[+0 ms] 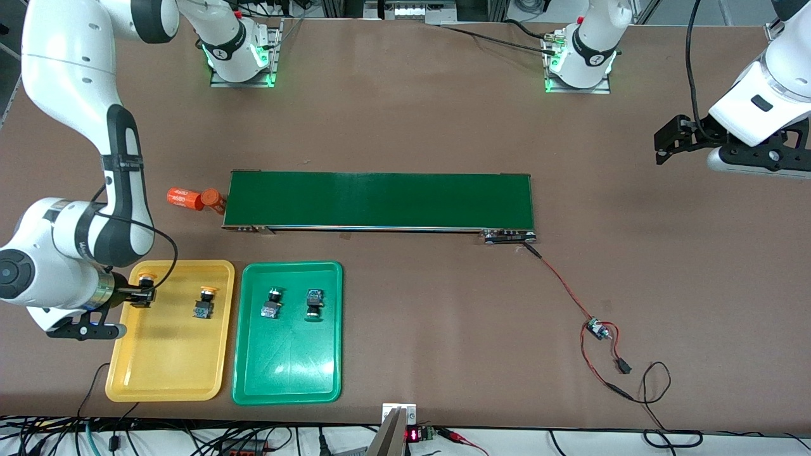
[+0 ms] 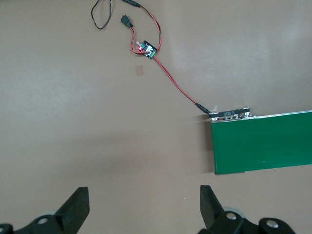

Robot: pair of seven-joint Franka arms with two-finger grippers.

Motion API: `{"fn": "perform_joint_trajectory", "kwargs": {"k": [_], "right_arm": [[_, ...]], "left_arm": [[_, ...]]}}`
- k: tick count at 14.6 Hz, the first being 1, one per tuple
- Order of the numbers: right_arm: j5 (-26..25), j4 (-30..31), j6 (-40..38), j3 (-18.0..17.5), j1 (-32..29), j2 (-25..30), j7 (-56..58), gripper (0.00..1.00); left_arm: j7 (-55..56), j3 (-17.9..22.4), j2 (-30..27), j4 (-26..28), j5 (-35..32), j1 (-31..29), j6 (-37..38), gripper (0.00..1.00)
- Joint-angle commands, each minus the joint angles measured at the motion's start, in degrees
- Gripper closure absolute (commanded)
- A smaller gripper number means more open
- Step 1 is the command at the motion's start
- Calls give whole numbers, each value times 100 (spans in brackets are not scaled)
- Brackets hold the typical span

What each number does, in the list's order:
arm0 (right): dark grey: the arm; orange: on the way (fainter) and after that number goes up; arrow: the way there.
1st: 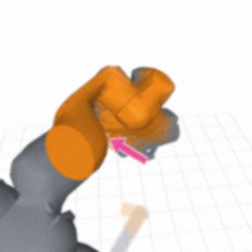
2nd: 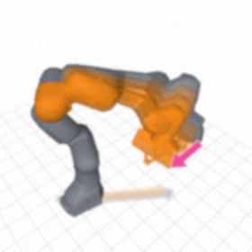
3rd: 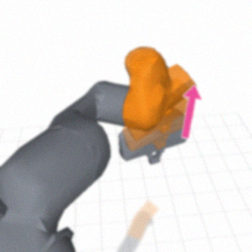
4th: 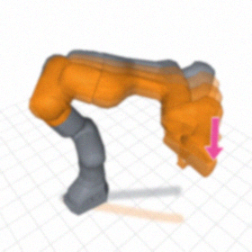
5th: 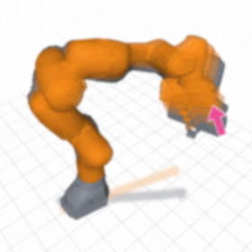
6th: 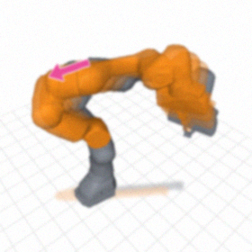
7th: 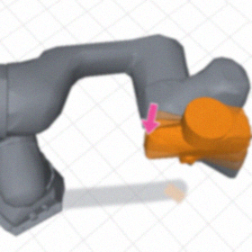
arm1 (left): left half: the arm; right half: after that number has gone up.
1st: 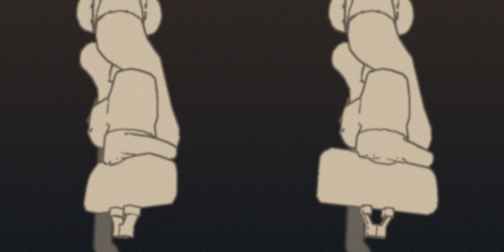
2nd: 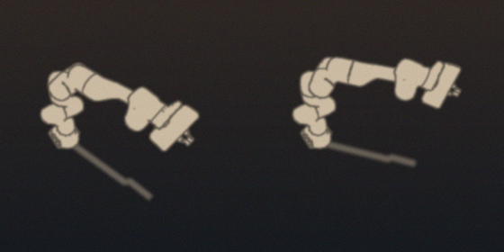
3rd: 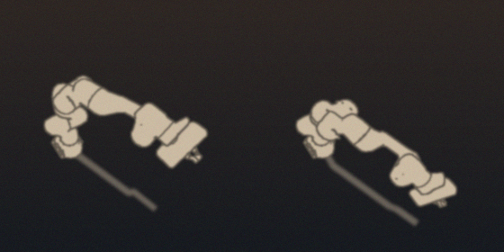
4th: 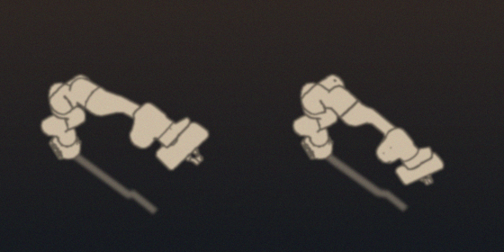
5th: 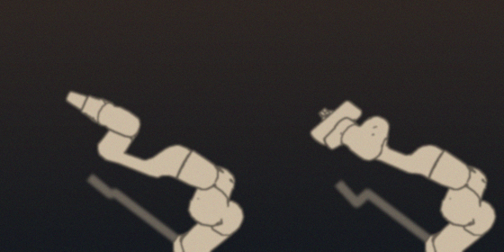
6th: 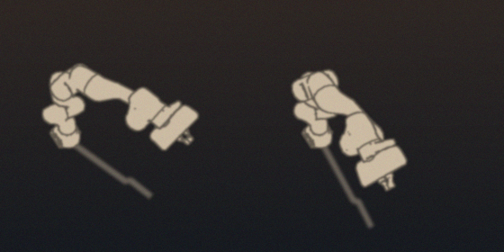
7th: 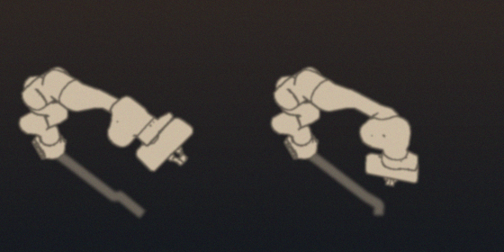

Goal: Sort buttons by color to trays
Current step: 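Lower the button into the yellow tray and open the right gripper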

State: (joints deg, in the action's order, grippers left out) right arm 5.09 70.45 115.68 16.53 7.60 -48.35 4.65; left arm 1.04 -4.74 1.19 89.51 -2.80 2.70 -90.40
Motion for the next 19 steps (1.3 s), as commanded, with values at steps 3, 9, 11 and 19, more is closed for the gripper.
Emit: {"fn": "perform_joint_trajectory", "kwargs": {"k": [3, 9, 11, 19], "right_arm": [[-105, -75, 68, -89, -13, -358, 71, 100], [-87, -5, 261, -98, -30, -464, 141, 55], [-87, 30, 506, -98, -39, -473, 71, 0], [-78, 13, 10, -80, 22, 518, 97, 0]], "left_arm": [[-52, -1, 66, -179, -115, -6, 145, 0], [-43, -9, 66, -179, -115, 12, 145, 0], [-43, -9, 66, -179, -115, 3, 145, 0], [-43, -18, 66, -179, -124, 11, 145, 0]]}}
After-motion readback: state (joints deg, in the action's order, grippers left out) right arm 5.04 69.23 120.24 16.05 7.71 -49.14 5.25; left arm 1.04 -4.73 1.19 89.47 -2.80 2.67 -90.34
